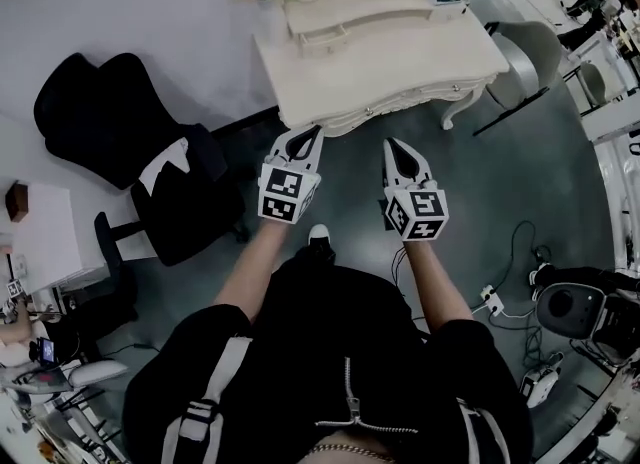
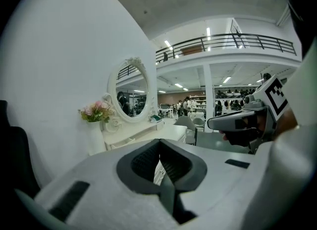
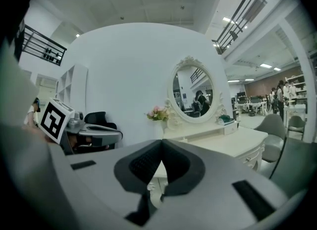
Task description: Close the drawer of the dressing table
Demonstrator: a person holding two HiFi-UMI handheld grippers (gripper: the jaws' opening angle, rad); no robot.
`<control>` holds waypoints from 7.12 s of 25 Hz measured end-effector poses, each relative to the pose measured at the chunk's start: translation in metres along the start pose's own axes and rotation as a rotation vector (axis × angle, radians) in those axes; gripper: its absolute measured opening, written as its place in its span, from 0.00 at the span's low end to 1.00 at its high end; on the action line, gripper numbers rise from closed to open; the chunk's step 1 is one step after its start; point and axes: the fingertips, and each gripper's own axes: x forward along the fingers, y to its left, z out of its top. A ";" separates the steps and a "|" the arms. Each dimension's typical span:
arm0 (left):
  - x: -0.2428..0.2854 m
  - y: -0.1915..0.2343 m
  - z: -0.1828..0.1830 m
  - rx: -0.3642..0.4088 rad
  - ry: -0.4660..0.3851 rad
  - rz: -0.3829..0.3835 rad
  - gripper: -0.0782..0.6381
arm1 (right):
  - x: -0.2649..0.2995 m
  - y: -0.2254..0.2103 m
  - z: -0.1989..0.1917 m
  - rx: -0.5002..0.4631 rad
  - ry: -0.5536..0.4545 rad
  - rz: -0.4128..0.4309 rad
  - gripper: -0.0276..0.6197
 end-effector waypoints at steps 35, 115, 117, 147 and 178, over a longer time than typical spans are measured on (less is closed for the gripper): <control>0.269 0.236 0.033 -0.161 0.097 0.402 0.12 | 0.397 -0.144 0.051 -0.041 0.164 0.377 0.05; 0.197 0.307 -0.070 -0.328 0.218 0.477 0.12 | 0.466 -0.110 -0.167 -0.060 0.743 0.184 0.20; 0.197 0.309 -0.069 -0.327 0.218 0.477 0.12 | 0.466 -0.110 -0.167 -0.054 0.742 0.181 0.19; 0.197 0.326 -0.069 -0.332 0.214 0.492 0.12 | 0.495 -0.109 -0.153 -0.049 0.737 0.213 0.19; 0.201 0.348 -0.075 -0.346 0.237 0.518 0.12 | 0.534 -0.109 -0.152 -0.021 0.733 0.219 0.19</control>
